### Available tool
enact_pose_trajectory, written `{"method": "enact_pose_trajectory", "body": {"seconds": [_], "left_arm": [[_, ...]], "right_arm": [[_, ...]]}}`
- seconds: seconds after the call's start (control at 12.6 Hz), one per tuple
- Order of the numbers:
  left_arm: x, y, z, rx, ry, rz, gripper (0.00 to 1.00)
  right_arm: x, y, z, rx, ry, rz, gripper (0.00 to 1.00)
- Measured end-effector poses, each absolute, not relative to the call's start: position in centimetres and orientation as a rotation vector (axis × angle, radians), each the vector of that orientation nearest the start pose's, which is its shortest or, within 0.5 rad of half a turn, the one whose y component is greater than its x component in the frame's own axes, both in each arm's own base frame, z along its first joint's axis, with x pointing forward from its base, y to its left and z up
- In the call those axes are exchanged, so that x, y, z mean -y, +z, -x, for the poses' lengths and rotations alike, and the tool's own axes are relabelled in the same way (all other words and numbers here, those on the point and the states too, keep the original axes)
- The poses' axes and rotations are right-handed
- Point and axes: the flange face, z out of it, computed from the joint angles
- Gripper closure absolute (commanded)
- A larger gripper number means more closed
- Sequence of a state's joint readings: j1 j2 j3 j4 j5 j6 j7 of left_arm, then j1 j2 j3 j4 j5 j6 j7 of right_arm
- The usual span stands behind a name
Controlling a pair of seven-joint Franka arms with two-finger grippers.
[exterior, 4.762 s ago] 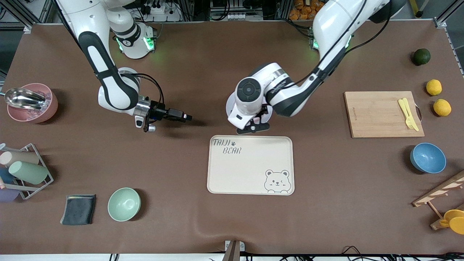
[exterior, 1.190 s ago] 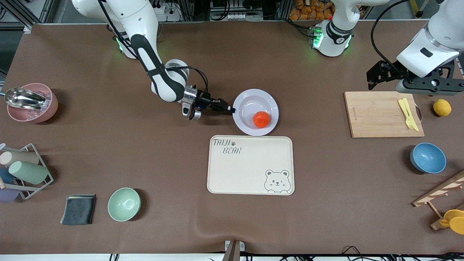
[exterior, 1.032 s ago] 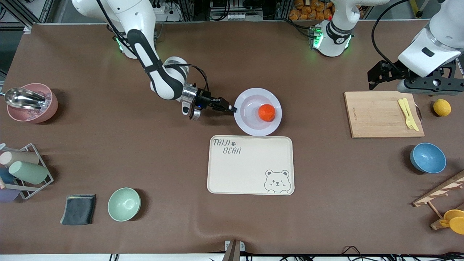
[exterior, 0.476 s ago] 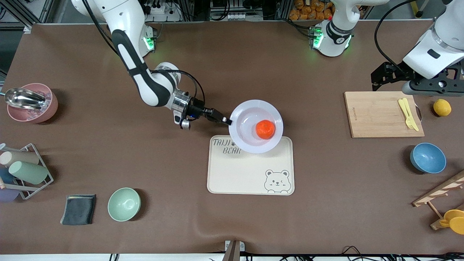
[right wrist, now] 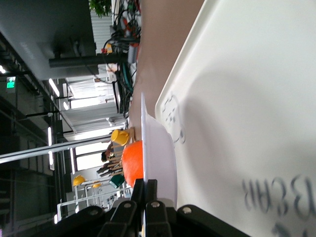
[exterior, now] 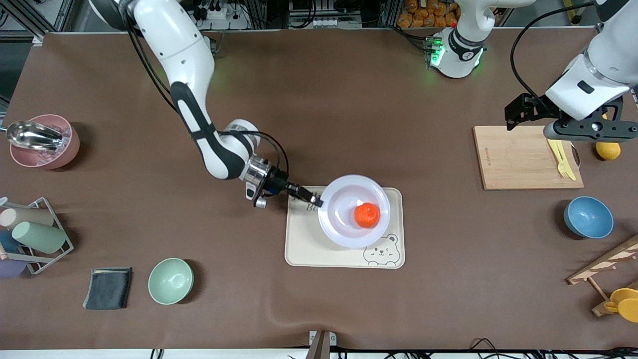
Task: Place orange and plate with both arms
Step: 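Slide the plate with the right gripper onto the bear tray, then open the right gripper and pull it back from the plate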
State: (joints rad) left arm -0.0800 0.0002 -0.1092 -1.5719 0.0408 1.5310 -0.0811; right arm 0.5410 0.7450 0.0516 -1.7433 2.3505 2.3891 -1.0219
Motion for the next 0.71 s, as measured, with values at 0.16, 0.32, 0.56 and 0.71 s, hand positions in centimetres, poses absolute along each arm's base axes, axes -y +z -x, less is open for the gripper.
{"method": "enact_pose_trajectory", "body": {"seconds": [0.16,0.32,0.56,0.71], "left_arm": [[10.0,62.2,-54.1,-0.168,0.049,3.091,0.0],[10.0,62.4,-54.1,-0.168,0.045,3.092,0.0],[10.0,62.6,-54.1,-0.168,0.036,3.092,0.0],[10.1,62.7,-54.1,-0.172,0.032,3.093,0.0]], "right_arm": [[-37.0,13.7,-56.0,-0.529,-0.252,1.787,1.0],[-36.1,13.4,-56.7,-0.535,-0.264,1.794,1.0],[-35.8,13.1,-56.6,-0.537,-0.266,1.806,1.0],[-36.2,12.7,-56.1,-0.532,-0.257,1.813,1.0]]}}
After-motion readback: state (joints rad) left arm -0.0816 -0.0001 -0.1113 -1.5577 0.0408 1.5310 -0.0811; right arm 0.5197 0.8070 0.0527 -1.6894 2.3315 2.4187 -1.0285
